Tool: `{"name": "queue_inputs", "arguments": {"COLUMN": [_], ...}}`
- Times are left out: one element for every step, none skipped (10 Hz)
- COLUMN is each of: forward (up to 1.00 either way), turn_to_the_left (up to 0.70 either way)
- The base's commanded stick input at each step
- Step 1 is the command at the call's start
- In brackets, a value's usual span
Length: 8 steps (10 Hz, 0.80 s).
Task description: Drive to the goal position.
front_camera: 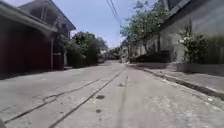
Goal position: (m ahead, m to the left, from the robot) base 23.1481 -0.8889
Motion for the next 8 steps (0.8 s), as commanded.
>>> {"name": "queue_inputs", "arguments": {"forward": [1.00,1.00,1.00,1.00,1.00,1.00,1.00,1.00], "turn_to_the_left": [0.01,0.01,0.01,0.01,-0.12,-0.39,-0.39,-0.39]}}
